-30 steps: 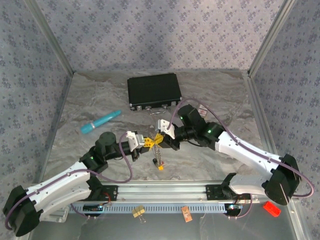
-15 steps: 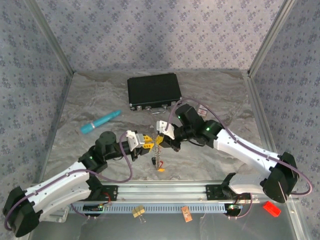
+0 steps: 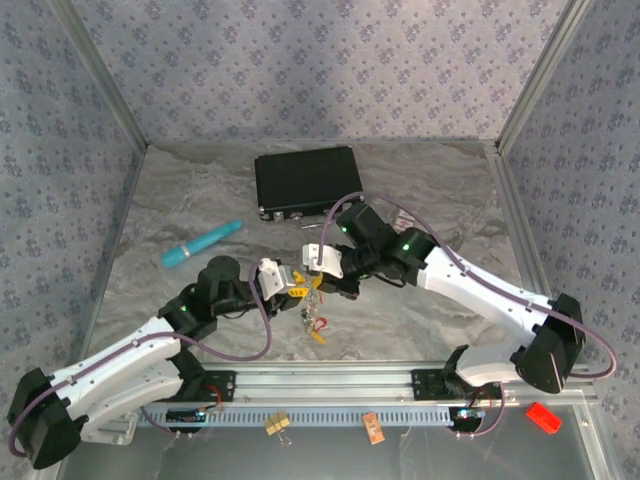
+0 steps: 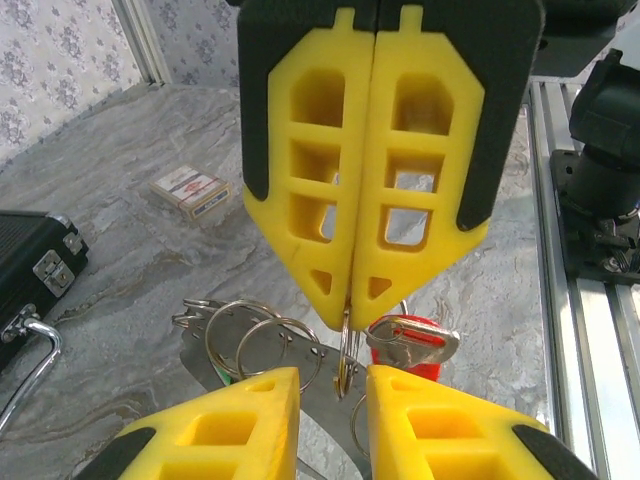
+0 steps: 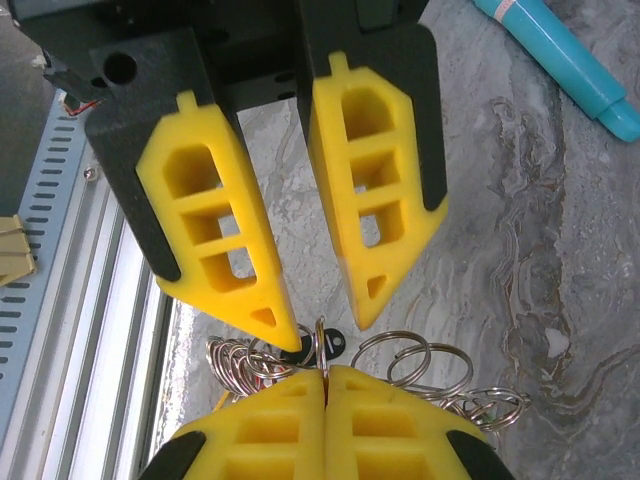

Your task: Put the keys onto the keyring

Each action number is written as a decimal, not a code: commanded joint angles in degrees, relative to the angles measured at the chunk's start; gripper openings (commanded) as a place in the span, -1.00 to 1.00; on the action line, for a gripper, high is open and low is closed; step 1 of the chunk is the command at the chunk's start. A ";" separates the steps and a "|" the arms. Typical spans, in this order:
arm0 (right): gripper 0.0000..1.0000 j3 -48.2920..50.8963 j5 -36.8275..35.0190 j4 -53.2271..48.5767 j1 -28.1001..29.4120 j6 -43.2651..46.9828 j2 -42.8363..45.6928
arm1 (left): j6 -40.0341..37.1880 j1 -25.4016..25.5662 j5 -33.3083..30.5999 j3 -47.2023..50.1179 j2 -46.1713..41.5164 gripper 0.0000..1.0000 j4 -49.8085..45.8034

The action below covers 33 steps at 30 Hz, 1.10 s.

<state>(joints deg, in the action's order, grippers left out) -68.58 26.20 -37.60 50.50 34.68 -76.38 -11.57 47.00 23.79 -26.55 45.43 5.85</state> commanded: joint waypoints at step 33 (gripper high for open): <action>-0.34 9.93 6.40 13.86 -4.26 -21.81 6.51 | -2.93 0.46 -0.25 1.32 -1.46 -1.00 5.88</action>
<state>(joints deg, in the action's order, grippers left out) -59.24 30.30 -26.48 46.65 18.61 -70.70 -13.23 47.05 23.94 -25.56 45.43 7.31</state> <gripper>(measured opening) 0.332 0.045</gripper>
